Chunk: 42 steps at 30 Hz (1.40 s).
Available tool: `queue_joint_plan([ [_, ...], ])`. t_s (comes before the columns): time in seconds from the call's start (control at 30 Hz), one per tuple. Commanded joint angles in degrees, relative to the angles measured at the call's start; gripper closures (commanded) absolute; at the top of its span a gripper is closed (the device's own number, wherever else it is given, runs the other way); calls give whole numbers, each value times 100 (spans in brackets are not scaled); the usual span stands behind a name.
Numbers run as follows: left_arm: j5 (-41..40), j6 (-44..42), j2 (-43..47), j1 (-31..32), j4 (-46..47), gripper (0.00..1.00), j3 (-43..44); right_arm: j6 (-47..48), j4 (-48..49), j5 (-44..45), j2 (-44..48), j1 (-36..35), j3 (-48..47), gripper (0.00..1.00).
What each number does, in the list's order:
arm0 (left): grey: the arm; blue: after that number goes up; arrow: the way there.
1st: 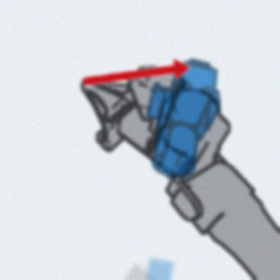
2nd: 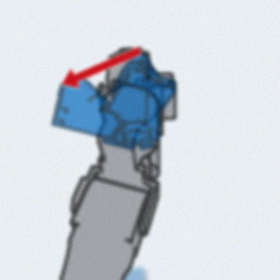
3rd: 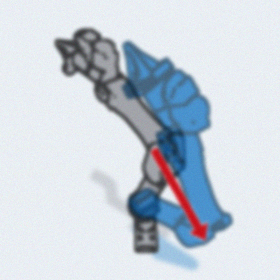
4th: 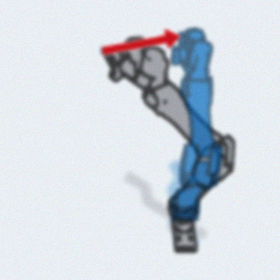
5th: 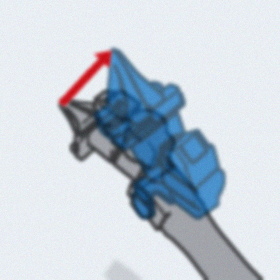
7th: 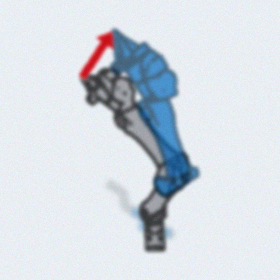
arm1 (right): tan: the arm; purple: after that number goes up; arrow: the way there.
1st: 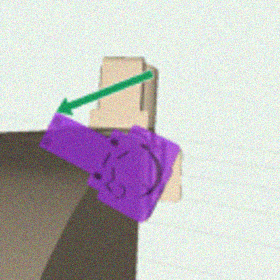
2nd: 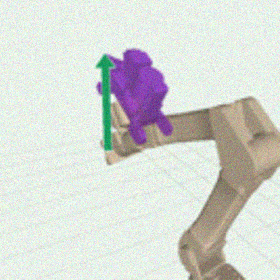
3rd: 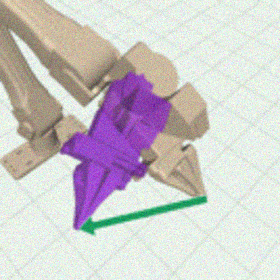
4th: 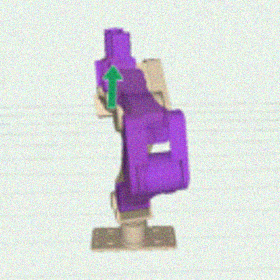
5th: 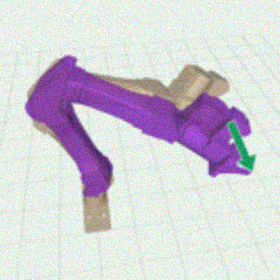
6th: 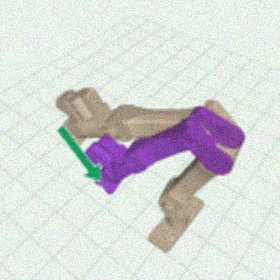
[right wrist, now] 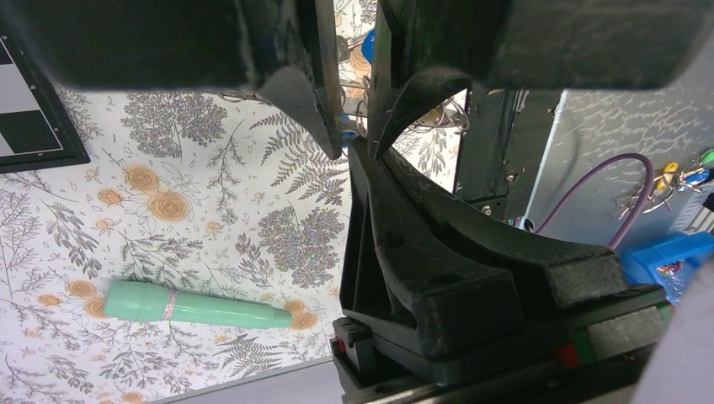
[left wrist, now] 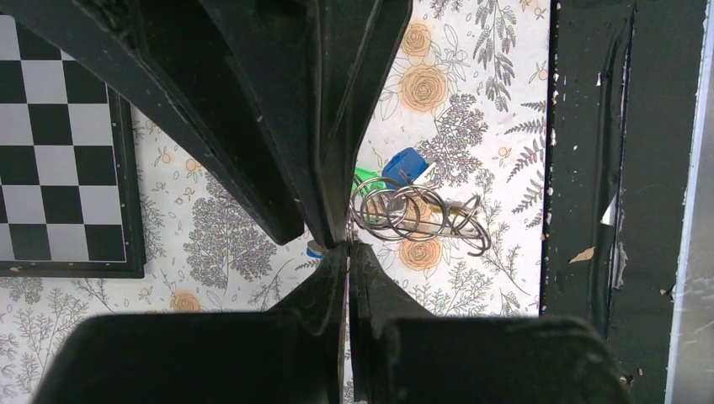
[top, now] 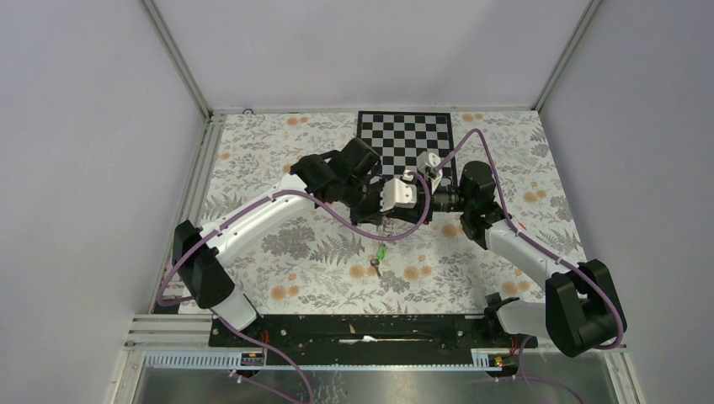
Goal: Put the keys on the keyring
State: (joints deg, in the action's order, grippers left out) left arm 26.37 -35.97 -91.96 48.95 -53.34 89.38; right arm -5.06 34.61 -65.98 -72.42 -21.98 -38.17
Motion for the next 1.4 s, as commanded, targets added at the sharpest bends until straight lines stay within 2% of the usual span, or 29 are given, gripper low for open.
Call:
queue_joint_plan([
  [0.0,104,28,41,35,293,100,-15,-134,381,-258,77,-43,-29,75],
  [0.07,91,36,38,35,305,100,-9,-14,273,-320,91,-43,-11,75],
  [0.27,88,70,15,35,332,100,19,1235,-1046,-161,132,-219,-128,76],
  [0.4,98,74,21,35,328,100,21,1457,-1300,23,106,-228,-173,77],
  [0.9,180,158,-30,36,396,100,9,1470,-1381,176,111,-259,-220,83],
  [1.07,228,207,-110,31,421,100,32,1510,-1413,134,121,-280,-234,89],
  [1.2,257,241,-170,36,447,100,38,1519,-1406,104,123,-290,-250,100],
  [1.37,259,309,-158,36,533,100,-26,1651,-1468,-19,155,-284,-255,100],
])
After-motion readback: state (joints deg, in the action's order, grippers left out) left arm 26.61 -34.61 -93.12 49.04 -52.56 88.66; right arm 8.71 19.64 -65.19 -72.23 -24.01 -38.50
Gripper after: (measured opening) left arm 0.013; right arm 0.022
